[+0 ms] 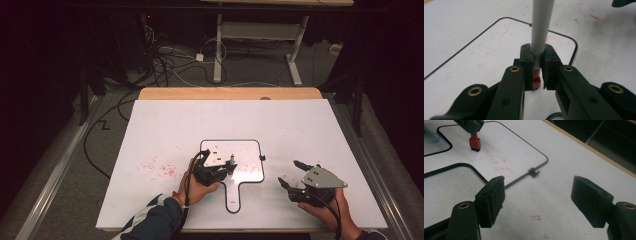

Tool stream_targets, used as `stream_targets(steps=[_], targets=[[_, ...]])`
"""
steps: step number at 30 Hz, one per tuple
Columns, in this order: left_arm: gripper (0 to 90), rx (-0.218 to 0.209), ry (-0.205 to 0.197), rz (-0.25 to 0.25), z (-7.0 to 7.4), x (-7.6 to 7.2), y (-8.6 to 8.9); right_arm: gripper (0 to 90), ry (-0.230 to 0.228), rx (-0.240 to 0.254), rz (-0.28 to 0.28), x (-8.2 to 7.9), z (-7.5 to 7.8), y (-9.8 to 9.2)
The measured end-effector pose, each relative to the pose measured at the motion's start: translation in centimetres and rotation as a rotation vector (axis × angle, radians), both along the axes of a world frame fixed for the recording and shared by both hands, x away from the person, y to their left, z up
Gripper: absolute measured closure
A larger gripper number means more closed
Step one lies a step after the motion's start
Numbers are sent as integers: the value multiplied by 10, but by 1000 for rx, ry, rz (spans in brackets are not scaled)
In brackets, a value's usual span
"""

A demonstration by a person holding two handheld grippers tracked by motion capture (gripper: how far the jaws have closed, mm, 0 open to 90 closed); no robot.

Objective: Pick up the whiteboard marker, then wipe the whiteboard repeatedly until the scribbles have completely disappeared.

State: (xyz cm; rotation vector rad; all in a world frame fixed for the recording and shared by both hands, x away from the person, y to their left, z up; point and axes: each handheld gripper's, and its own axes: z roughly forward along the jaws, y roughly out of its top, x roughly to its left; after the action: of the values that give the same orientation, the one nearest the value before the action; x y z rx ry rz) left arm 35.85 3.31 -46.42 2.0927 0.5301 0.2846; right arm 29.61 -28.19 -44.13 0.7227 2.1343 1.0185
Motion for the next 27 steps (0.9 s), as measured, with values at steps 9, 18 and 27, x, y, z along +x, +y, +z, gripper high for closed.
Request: stream_targets(steps=[9, 18, 27], targets=[[788, 3, -13, -87, 2, 1, -42, 281, 1, -2, 2, -2, 0, 1], [787, 4, -15, -111, 3, 12, -76, 280, 0, 0, 2, -2, 0, -1], [788, 22, -23, -96, 3, 11, -60, 282, -5, -18, -9, -6, -1, -6]])
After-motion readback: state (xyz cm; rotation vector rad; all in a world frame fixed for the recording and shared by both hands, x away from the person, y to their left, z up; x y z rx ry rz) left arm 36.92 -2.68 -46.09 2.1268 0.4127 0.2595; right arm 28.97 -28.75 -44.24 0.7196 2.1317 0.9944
